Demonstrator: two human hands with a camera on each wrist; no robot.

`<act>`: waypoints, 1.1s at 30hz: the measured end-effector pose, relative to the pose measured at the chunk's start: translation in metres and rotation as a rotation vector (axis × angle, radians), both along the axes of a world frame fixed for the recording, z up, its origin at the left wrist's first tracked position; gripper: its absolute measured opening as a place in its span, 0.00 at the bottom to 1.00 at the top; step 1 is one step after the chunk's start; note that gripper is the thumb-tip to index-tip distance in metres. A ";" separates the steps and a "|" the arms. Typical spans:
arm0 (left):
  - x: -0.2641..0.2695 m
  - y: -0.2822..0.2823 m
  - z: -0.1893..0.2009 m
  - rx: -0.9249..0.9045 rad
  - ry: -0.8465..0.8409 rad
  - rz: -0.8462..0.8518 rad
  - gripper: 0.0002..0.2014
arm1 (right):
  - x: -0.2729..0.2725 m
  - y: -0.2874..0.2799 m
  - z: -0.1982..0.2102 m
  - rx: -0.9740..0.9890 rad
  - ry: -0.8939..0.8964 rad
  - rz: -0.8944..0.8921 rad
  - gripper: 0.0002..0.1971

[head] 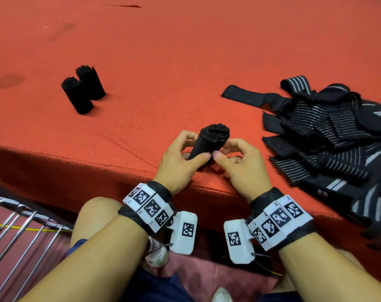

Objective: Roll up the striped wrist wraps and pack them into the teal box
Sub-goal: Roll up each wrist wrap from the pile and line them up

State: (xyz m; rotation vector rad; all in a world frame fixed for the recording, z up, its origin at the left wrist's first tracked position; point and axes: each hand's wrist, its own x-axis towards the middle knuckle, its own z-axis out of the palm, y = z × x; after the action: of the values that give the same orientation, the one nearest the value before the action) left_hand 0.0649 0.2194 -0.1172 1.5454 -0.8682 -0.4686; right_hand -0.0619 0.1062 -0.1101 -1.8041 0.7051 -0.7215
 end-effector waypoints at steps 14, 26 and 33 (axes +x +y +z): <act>0.080 0.089 0.013 -0.081 -0.036 0.286 0.18 | 0.104 0.076 0.041 -0.095 0.009 0.377 0.22; 0.161 0.167 0.027 -0.103 -0.006 0.470 0.29 | 0.228 0.145 0.049 -0.048 0.087 0.552 0.32; 0.209 0.171 0.024 -0.100 0.026 0.519 0.35 | 0.284 0.159 0.048 -0.095 0.136 0.638 0.41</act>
State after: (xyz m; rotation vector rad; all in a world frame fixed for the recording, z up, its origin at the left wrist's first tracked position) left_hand 0.2744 0.3907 -0.0930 1.5942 -0.4344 -0.0673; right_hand 0.2225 0.2653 -0.0619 -2.0228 0.1497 -0.2088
